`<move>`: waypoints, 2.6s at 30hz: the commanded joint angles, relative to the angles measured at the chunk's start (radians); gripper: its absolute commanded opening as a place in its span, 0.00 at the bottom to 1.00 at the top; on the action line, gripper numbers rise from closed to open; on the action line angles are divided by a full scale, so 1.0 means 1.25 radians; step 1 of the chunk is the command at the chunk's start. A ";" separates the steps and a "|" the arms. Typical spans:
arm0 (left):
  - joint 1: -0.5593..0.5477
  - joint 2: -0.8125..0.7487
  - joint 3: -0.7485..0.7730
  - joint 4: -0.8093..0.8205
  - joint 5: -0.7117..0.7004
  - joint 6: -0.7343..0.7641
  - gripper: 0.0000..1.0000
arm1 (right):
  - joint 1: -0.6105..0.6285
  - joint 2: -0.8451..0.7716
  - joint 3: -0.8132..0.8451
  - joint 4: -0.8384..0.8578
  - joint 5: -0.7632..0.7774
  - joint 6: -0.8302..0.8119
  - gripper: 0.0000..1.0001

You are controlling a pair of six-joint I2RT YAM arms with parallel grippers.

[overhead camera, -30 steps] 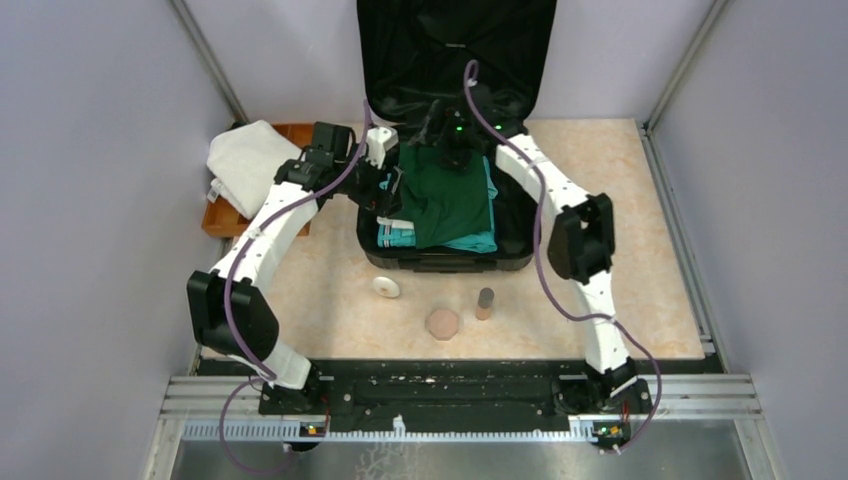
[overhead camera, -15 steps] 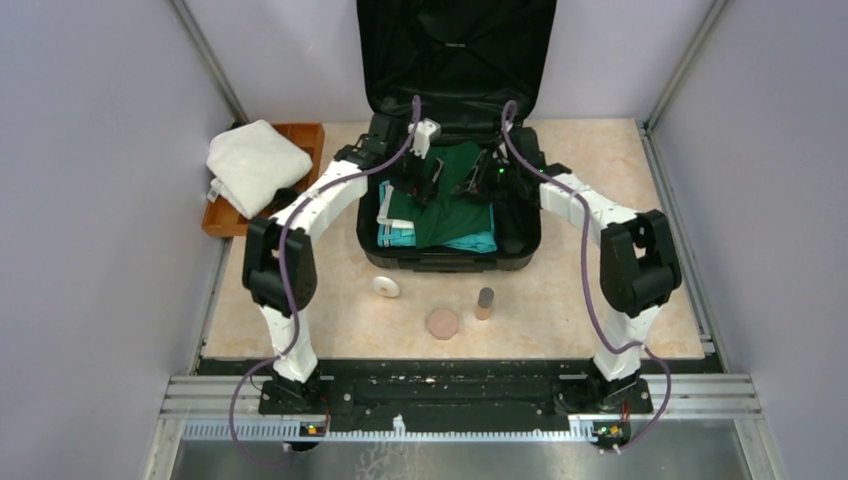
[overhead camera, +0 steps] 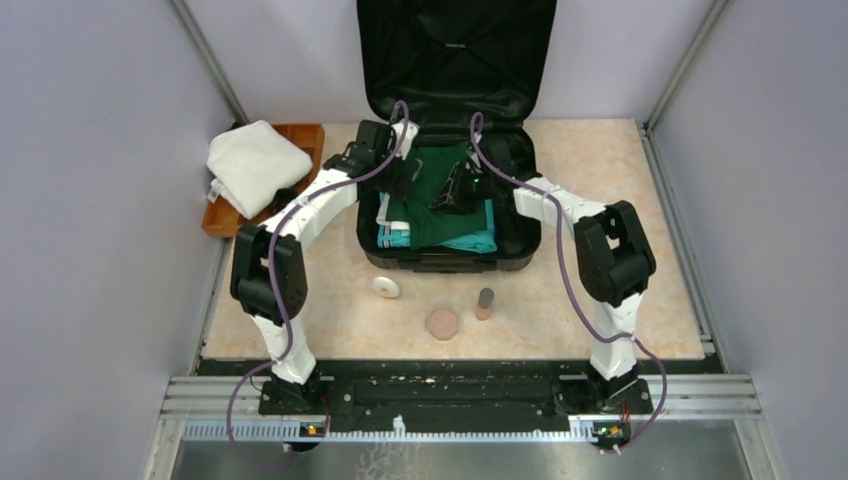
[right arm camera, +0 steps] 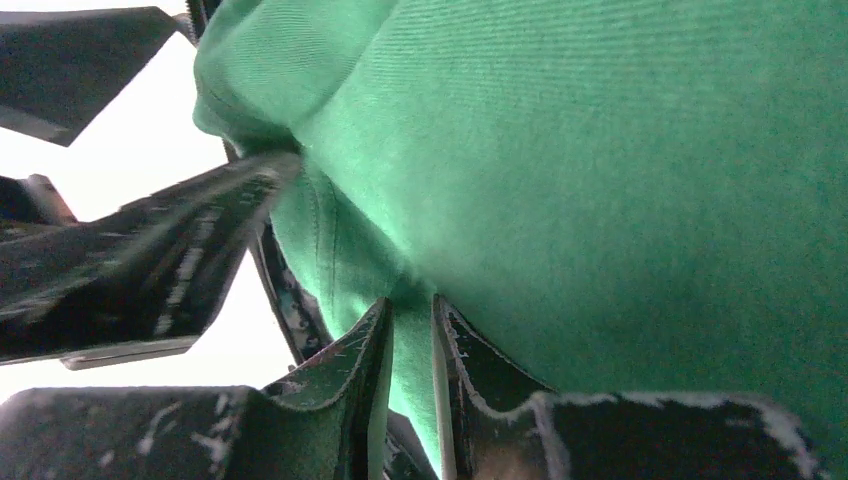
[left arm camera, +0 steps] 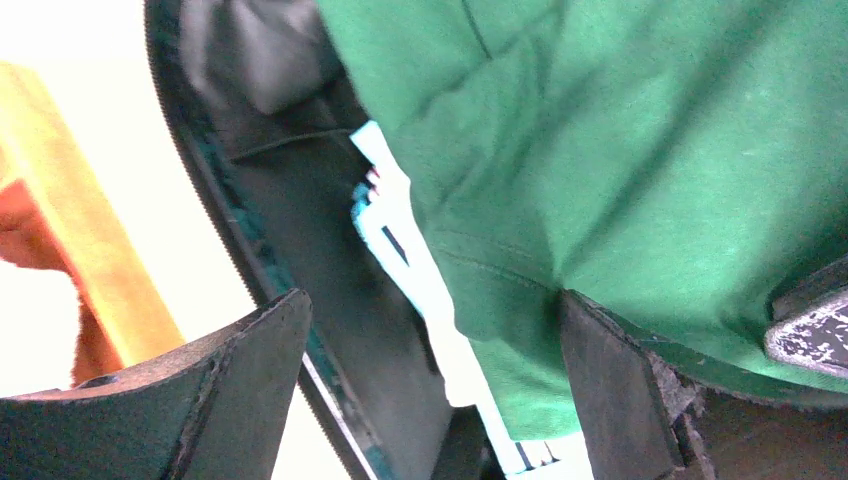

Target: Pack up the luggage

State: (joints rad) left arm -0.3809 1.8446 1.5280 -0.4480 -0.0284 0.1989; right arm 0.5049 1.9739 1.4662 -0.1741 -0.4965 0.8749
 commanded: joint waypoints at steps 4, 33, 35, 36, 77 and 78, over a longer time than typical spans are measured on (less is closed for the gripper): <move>0.010 -0.075 0.047 0.056 -0.063 0.028 0.98 | 0.014 0.045 -0.005 0.041 -0.034 0.007 0.26; 0.335 -0.334 -0.051 -0.273 0.377 -0.016 0.98 | 0.458 -0.078 0.016 -0.172 0.338 -0.696 0.92; 0.346 -0.350 -0.070 -0.274 0.379 -0.005 0.98 | 0.462 -0.057 0.030 -0.173 0.338 -0.719 0.91; 0.351 -0.353 -0.074 -0.277 0.381 0.000 0.99 | 0.464 -0.047 0.036 -0.172 0.338 -0.727 0.91; 0.392 -0.318 -0.110 -0.229 0.435 0.000 0.98 | -0.022 -0.189 0.159 -0.478 0.560 -0.569 0.00; 0.392 -0.315 -0.110 -0.230 0.445 0.001 0.98 | -0.040 -0.161 0.180 -0.488 0.567 -0.566 0.00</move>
State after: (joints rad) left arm 0.1040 1.4380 1.3960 -0.7727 0.4675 0.1894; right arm 0.4904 1.6737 1.6577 -0.6914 0.1585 0.1455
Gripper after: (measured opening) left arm 0.986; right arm 0.212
